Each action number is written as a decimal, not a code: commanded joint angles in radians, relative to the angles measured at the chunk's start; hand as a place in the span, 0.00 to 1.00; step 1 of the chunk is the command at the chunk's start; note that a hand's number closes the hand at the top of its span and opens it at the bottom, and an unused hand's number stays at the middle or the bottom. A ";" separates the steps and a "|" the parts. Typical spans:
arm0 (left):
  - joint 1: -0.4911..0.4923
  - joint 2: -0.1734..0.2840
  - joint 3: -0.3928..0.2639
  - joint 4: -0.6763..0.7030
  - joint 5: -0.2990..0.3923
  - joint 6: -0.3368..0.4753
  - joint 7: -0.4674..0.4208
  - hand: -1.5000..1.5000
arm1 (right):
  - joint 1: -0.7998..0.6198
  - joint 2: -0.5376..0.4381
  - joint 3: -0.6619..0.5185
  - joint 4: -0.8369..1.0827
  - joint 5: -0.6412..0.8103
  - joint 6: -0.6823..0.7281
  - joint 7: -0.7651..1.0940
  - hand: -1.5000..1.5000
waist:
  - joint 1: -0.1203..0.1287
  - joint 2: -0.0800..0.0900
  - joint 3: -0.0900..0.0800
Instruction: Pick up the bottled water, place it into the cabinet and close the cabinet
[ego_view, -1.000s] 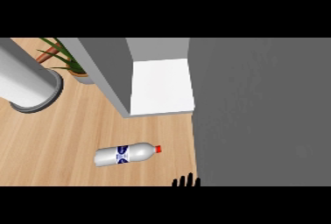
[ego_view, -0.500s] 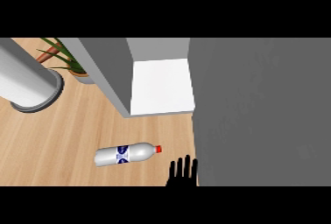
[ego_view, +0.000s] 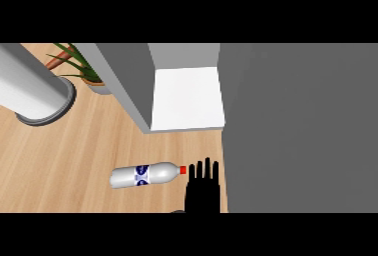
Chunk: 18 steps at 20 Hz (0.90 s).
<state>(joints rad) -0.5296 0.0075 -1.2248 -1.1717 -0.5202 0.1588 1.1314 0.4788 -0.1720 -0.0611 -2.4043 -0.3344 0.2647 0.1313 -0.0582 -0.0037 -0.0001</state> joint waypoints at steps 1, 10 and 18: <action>-0.033 -0.007 0.036 0.038 0.010 -0.066 0.062 0.00 | 0.110 -0.015 -0.091 -0.179 -0.198 0.026 0.032 0.00 | 0.013 -0.003 0.001; -0.081 -0.007 0.110 0.232 -0.021 -0.037 -0.095 0.00 | 0.179 -0.009 -0.130 -0.166 -0.251 0.092 -0.022 0.00 | 0.020 -0.001 0.000; -0.093 0.104 0.196 0.260 -0.022 -0.064 -0.192 0.00 | 0.249 0.025 -0.098 -0.196 -0.228 0.117 -0.046 0.00 | 0.029 -0.001 -0.001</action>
<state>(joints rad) -0.6153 0.0666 -1.0704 -0.9307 -0.5451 0.1066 0.9752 0.6259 -0.1648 -0.1617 -2.3944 -0.3959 0.3812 0.0156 -0.0277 -0.0037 -0.0007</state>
